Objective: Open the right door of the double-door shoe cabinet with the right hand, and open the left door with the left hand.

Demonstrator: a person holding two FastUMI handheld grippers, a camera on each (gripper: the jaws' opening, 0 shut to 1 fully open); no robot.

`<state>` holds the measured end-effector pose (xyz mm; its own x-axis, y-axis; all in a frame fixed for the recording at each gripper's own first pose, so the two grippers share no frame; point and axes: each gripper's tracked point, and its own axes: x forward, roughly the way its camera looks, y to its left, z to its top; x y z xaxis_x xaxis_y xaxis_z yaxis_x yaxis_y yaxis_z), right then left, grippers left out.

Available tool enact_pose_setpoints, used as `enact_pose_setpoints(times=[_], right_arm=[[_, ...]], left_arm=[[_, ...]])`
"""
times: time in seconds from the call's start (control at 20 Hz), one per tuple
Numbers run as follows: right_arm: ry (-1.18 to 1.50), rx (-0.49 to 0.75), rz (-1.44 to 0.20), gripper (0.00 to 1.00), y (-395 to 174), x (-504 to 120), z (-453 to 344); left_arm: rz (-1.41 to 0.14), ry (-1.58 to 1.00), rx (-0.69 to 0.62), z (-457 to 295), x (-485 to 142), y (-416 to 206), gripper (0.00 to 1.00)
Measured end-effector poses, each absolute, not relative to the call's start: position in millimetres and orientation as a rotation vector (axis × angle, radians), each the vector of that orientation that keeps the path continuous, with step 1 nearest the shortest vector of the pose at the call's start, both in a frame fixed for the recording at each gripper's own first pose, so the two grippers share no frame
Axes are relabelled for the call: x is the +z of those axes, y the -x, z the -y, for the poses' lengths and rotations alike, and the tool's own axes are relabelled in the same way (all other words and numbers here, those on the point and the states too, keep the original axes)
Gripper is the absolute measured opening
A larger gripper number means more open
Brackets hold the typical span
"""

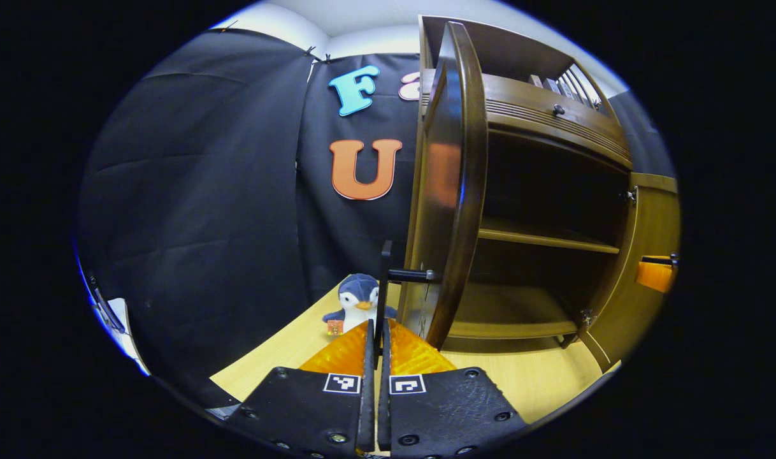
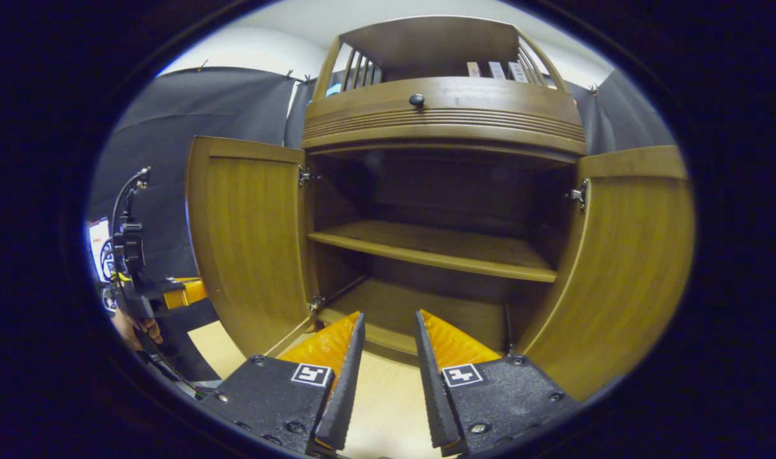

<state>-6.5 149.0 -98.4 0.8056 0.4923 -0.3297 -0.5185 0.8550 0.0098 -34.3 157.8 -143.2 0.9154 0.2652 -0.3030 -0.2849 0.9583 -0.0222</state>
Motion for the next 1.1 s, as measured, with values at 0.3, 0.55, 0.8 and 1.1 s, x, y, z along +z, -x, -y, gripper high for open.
enact_pose_setpoints(times=[0.3,0.55,0.8,1.1], right_arm=[[0.092,0.546,-0.335,0.5,4.8,-99.6,-162.4],[0.071,0.517,-0.327,0.53,-4.1,-93.7,-160.3],[0.034,0.45,-0.294,0.53,-12.3,-81.3,-140.9],[0.02,0.362,-0.237,0.63,-15.7,-62.3,-109.1]], left_arm=[[-0.308,0.047,0.368,-201.0,-139.9,53.8,0.02],[-0.287,-0.012,0.389,-196.8,-123.0,66.9,0.18],[-0.228,-0.083,0.272,-132.6,-96.2,47.4,0.09],[-0.172,-0.056,0.091,-56.6,-68.3,13.2,0.13]])
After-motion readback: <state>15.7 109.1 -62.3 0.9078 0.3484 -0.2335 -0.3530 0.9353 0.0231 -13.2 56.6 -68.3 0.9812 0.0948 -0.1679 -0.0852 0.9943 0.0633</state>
